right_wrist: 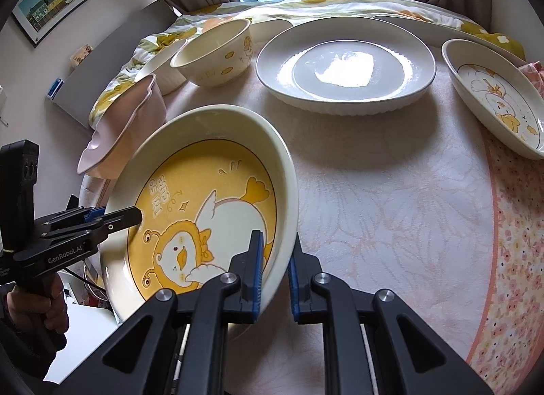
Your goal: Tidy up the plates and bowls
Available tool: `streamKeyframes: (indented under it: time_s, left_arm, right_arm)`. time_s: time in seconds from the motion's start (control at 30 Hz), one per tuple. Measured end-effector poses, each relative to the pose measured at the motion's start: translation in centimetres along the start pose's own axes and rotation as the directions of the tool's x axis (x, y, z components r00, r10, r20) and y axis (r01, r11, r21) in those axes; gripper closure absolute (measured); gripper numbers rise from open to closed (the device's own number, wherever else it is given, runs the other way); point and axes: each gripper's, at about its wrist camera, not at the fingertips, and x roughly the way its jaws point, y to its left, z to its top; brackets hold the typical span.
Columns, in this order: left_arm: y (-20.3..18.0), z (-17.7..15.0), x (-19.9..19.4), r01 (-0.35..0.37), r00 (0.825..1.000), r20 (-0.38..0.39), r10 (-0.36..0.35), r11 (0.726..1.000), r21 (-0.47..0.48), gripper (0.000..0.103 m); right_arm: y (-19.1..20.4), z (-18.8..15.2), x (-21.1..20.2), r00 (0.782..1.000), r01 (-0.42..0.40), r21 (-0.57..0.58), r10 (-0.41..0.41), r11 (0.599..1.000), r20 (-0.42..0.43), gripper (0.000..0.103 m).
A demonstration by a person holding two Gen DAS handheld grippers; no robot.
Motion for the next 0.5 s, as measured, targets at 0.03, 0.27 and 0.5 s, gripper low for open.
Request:
streamKeyframes:
  time_s: [0.03,0.27,0.5]
  left_arm:
    - [-0.05,-0.05,0.0,0.001,1.0,0.001,-0.001,1.0,-0.002,0.08]
    - [-0.12,-0.39,-0.15,-0.016,1.0,0.003,0.016,1.0,0.001,0.08]
    - [-0.19,-0.62,-0.61,-0.072,0.997,0.01,0.072,0.997,0.018,0.08]
  right_arm:
    - [0.05,0.01,0.01,1.0,0.007,0.003,-0.007,1.0,-0.002,0.091]
    - [0.27,-0.07,0.1,0.999,0.039,0.011,-0.039,0.999,-0.003,0.091]
    - [0.61,-0.12,-0.13,0.997,0.075,0.014,-0.075,0.997,0.01,0.091]
